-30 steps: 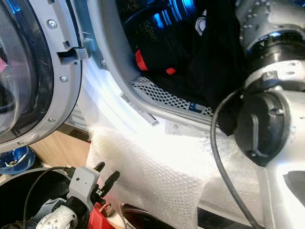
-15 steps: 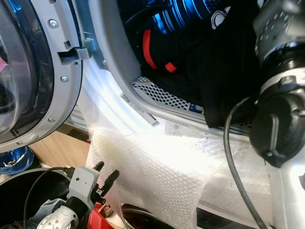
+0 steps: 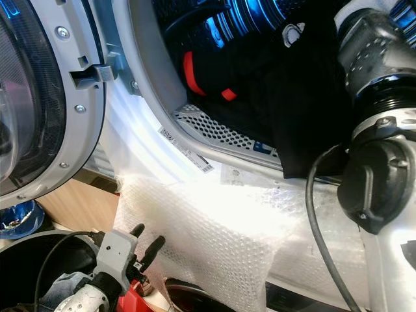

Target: Clothes washing

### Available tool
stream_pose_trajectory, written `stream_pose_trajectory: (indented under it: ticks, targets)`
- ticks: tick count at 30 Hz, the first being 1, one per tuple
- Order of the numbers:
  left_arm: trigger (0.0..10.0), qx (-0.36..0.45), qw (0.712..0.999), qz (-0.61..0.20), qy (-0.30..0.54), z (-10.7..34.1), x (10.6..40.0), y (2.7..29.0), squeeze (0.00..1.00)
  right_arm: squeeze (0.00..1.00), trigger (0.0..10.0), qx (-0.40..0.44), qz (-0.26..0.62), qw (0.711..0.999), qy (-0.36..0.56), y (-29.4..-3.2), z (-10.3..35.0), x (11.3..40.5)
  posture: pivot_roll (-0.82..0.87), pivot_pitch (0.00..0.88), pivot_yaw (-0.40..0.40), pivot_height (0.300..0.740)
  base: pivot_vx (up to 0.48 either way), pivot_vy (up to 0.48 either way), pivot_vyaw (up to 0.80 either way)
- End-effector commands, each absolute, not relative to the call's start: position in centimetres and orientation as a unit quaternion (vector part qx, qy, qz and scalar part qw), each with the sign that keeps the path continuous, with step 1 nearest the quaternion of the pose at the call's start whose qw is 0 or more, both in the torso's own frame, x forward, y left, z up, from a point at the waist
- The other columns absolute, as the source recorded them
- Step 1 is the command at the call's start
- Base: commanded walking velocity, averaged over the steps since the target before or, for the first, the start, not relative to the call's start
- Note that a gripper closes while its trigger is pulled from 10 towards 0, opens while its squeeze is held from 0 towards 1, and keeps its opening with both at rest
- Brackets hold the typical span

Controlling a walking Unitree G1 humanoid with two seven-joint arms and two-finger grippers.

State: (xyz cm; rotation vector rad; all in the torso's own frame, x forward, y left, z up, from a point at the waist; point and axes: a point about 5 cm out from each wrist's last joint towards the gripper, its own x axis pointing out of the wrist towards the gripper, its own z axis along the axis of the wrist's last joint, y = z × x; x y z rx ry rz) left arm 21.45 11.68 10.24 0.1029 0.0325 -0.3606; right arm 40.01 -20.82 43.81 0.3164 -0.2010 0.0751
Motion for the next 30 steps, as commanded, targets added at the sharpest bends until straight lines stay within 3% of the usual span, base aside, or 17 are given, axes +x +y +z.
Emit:
stream_pose_trajectory:
  ticks: [1, 9, 16, 30]
  targets:
    - [10.0, 0.056, 0.983, -0.176, 0.021, 10.1, 21.2, 11.7, 0.0, 0.0, 10.0, 0.16, 0.068, 0.978, -0.117, -20.1, 45.8, 39.2, -0.1, 0.056, -0.016, 0.74, 0.0, 0.0, 0.0]
    - [10.0, 0.054, 0.983, -0.175, 0.026, 9.9, 21.1, 11.7, 0.0, 0.0, 10.0, 0.11, 0.084, 0.983, -0.117, -21.2, 45.8, 37.0, -0.1, 0.073, -0.023, 0.74, 0.0, 0.0, 0.0]
    - [10.0, 0.053, 0.983, -0.176, 0.026, 9.9, 21.1, 11.7, 0.0, 0.0, 10.0, 0.046, 0.007, 0.992, -0.115, -25.2, 44.0, 34.1, -0.11, 0.074, -0.024, 0.74, 0.0, 0.0, 0.0]
    - [10.0, 0.051, 0.981, -0.183, 0.029, 9.8, 21.1, 11.6, 0.0, 0.0, 10.0, -0.082, 0.171, 0.971, -0.146, -23.1, 43.1, 26.0, -0.14, 0.092, -0.018, 0.74, 0.0, 0.0, 0.0]
